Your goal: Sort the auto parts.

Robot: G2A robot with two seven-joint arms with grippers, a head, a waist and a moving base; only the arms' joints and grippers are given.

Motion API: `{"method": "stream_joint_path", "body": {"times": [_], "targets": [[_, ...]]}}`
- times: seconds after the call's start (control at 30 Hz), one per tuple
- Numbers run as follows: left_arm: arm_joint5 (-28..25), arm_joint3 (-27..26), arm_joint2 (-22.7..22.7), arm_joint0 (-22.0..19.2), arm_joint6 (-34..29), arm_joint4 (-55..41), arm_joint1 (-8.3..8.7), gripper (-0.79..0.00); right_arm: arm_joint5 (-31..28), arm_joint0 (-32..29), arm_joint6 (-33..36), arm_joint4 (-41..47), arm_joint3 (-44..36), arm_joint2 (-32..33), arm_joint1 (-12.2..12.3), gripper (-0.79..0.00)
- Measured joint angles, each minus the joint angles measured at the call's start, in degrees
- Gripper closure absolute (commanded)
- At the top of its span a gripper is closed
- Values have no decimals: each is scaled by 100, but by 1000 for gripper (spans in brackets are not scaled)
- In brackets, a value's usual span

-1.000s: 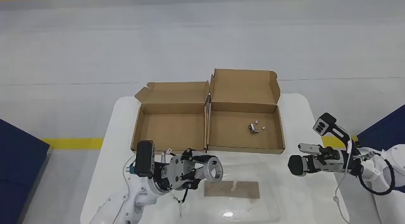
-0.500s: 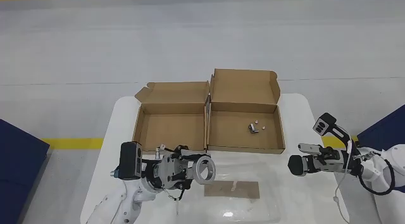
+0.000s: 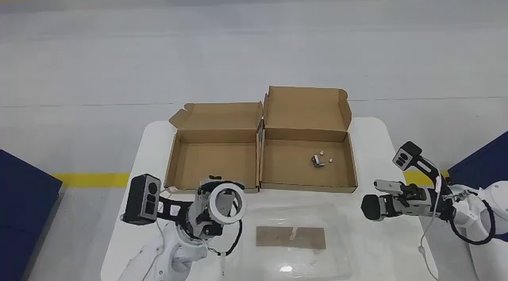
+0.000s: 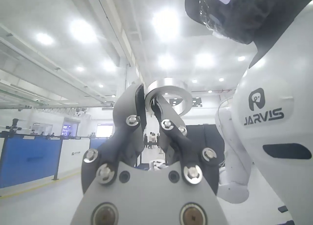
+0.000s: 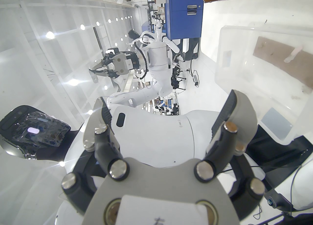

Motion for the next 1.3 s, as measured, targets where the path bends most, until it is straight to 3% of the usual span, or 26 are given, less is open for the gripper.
{"method": "stream_joint_path", "body": {"times": [0.3,0.53,0.97,1.3], "targets": [[32,-14,-1,10,-36,-19,-5,0,0,0,0,0,0,0,0,-785],[320,-308,41,13,-193,-730,-93,0,0,0,0,0,0,0,0,-785],[617,-580,112,-153,-687,-1266,-241,0,0,0,0,0,0,0,0,-785],[658,-677,119,-153,-771,-1341,-254,0,0,0,0,0,0,0,0,-785]]}}
